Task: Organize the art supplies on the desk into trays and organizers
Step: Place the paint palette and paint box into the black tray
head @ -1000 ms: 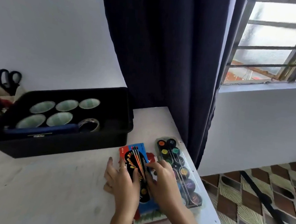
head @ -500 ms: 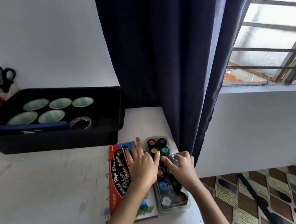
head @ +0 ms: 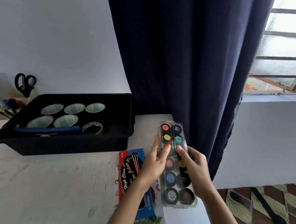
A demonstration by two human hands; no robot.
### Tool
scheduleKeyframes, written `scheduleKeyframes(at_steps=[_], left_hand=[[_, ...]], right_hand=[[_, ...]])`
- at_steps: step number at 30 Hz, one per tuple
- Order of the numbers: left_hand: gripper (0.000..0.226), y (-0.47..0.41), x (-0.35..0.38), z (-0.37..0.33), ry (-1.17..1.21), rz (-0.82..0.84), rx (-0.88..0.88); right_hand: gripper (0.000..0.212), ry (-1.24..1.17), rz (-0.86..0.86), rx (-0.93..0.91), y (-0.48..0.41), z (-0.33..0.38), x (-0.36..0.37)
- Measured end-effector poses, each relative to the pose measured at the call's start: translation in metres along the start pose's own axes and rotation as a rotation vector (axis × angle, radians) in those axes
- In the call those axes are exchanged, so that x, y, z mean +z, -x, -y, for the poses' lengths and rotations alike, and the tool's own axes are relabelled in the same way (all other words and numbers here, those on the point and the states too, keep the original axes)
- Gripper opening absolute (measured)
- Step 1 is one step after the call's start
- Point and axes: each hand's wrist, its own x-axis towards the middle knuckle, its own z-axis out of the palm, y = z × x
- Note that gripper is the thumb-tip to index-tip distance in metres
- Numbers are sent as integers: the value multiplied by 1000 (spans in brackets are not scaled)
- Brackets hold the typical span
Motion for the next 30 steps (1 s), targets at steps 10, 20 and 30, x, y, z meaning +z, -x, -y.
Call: scheduleKeyframes(at_steps=[10, 20, 30], left_hand=[[30, -13, -75, -30, 486, -321, 80], [26, -74, -181, -34, 357, -434, 56], [18, -126, -218, 8, 205, -234, -102]], right_hand=[[18, -130, 13, 90, -49, 59, 88], [30, -8, 225, -29, -104, 54, 182], [40, 431, 101, 99, -158, -5, 218]])
